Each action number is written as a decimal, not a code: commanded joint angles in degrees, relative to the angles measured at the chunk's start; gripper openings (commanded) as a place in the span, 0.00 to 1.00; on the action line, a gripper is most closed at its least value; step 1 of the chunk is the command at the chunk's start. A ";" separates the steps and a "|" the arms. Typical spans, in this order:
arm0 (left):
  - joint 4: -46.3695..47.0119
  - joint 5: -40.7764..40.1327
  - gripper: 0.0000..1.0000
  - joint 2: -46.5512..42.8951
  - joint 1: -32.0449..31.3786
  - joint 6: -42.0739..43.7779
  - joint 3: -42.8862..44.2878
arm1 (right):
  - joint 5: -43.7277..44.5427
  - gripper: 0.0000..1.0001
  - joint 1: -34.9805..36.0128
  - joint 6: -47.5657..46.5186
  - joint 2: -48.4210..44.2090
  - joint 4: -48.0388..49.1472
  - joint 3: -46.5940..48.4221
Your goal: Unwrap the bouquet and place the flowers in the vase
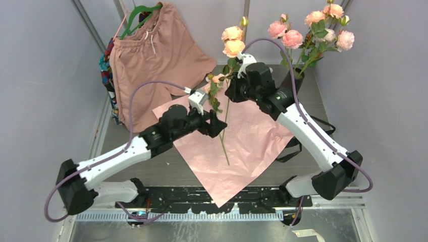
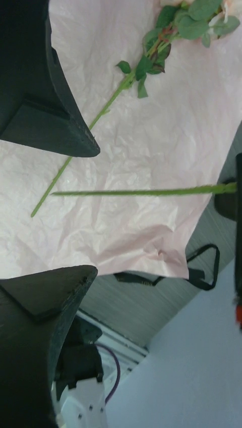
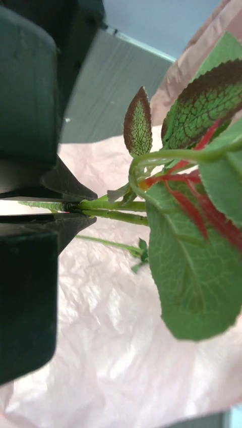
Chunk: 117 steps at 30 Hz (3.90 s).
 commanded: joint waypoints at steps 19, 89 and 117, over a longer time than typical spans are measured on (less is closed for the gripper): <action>3.77 0.00 0.93 -10.90 -1.63 -4.95 -13.02 | 27.22 0.01 -17.28 -16.87 -3.42 16.05 6.79; -3.92 -4.36 0.95 -11.82 -1.64 -3.01 -10.52 | 17.51 0.83 -35.06 -11.49 2.42 23.96 5.61; -37.23 -12.74 0.77 34.57 11.32 -24.42 32.11 | -1.86 0.80 -19.12 -6.47 -17.88 12.15 -0.73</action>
